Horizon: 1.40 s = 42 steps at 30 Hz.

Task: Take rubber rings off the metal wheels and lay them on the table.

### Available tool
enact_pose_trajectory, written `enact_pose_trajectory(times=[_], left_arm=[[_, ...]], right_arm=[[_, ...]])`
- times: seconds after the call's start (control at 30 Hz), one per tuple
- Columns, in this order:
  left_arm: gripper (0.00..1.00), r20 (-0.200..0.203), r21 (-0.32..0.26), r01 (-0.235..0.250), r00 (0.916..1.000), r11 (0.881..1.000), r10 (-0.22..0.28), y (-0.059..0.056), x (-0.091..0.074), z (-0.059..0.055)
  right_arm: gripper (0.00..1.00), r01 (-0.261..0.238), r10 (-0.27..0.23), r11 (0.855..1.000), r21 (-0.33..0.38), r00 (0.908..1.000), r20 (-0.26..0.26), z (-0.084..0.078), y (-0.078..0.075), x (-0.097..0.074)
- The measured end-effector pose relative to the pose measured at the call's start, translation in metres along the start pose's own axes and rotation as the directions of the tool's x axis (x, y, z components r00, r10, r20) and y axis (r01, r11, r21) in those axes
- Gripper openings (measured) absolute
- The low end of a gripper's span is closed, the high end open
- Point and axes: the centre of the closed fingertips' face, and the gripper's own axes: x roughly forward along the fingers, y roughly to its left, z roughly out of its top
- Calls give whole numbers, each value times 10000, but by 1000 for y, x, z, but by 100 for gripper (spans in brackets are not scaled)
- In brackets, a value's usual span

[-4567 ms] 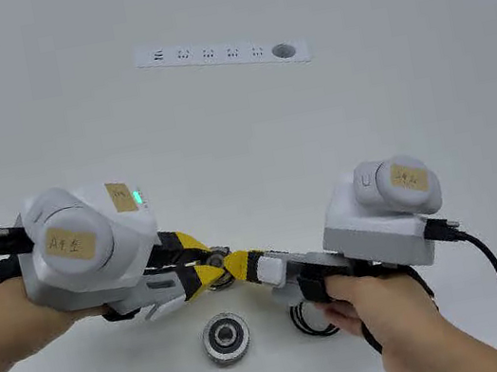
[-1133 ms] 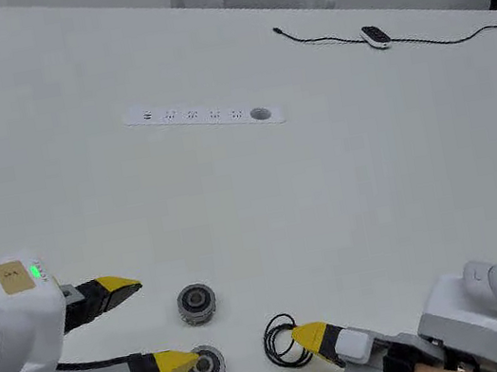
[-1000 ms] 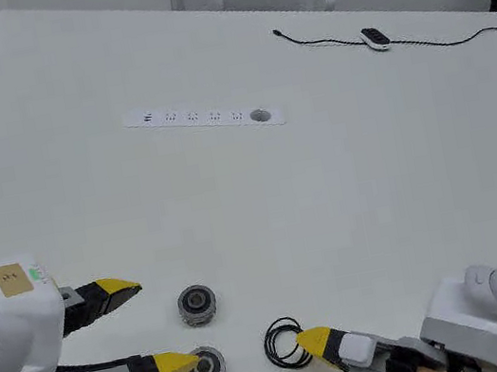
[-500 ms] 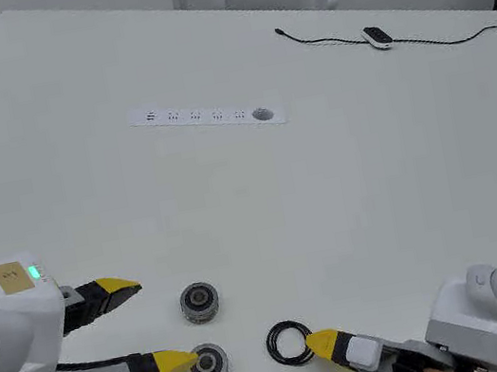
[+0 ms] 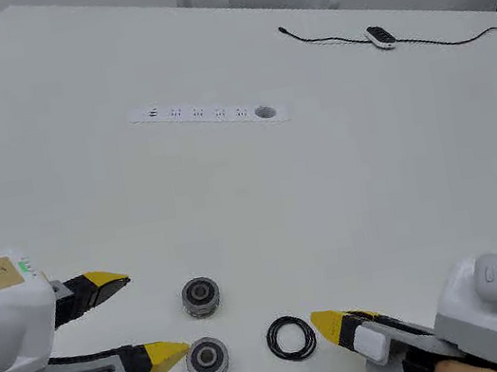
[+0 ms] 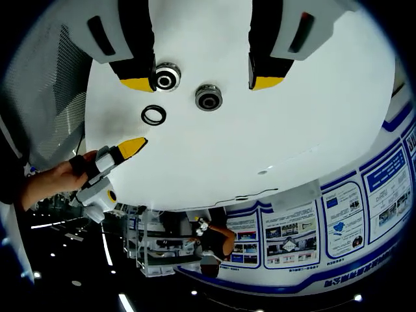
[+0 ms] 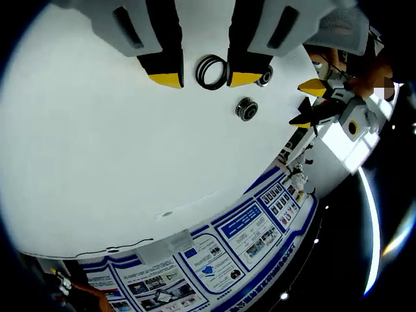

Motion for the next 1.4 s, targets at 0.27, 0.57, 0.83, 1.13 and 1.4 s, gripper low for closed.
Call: enact_pose_trajectory(times=[0.27,0.57,0.83,1.13,1.4], left_arm=[[62,722,27,-408,9966,9992,405,10,-13,14],[64,1024,298,-848,9914,9959,814,8,-21,15],[72,942,168,-767,9927,9969,748,0,-23,7],[82,770,-115,-778,9939,9969,785,-6,-26,-6],[92,612,-359,-851,9943,9957,872,-13,-28,-19]], right_arm=[[40,129,-80,9898,-1418,9993,353,11,-4,-14],[49,513,-377,9726,-2267,9973,638,16,-17,-31],[57,728,-558,9377,-3397,9967,594,20,-26,-39],[65,496,-385,9254,-3757,9986,369,18,-24,-42],[74,26,-133,8914,-4532,9997,-204,7,-11,-36]])
